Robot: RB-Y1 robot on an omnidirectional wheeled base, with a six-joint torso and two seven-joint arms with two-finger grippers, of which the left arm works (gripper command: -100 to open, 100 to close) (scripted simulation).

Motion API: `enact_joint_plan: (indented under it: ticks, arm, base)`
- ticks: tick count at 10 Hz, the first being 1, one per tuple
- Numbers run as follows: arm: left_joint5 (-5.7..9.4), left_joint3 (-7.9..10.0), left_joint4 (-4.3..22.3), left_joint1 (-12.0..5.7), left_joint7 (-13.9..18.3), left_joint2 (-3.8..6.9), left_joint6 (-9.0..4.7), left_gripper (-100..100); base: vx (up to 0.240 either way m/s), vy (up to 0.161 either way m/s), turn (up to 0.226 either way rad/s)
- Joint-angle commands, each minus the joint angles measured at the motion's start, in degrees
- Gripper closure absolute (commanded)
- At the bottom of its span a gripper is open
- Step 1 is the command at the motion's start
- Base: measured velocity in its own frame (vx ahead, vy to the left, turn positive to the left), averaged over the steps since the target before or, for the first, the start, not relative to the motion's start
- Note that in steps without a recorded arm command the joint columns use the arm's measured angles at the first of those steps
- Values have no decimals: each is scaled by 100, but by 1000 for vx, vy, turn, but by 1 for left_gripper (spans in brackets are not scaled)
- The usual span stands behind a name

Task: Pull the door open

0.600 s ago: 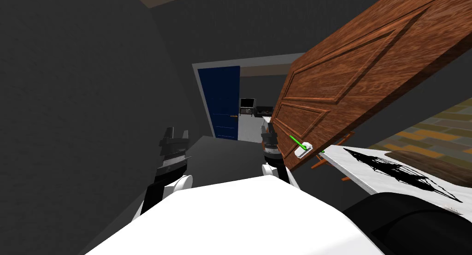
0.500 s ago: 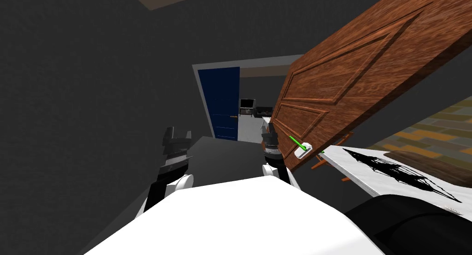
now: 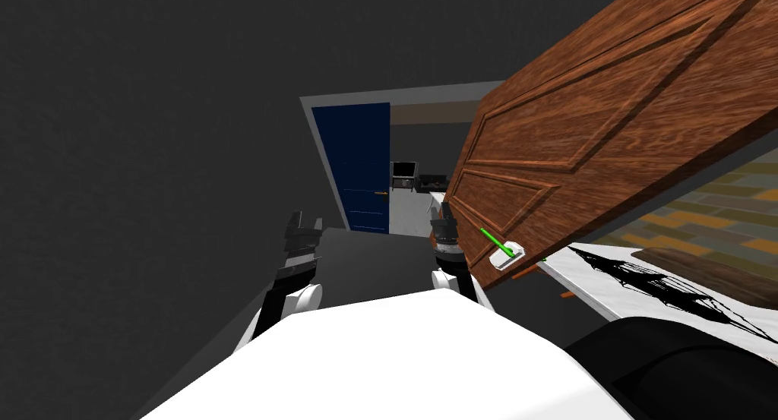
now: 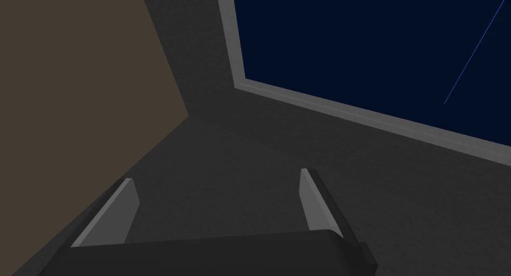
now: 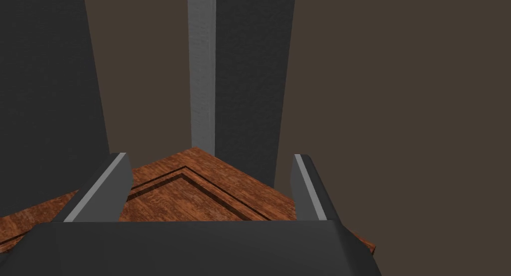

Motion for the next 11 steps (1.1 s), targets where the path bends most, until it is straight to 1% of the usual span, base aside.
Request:
enact_joint_plan:
  ticks: [1, 6, 11]
  arm:
    - [10, -3, 235, -99, 26, 94, 21, -100]
    - [30, 9, 780, -369, 74, 272, 65, -100]
    - [53, 22, 1396, -674, 128, 454, 116, -100]
  base:
    - [135, -51, -86]
    - [111, -31, -56]
    - [100, -32, -59]
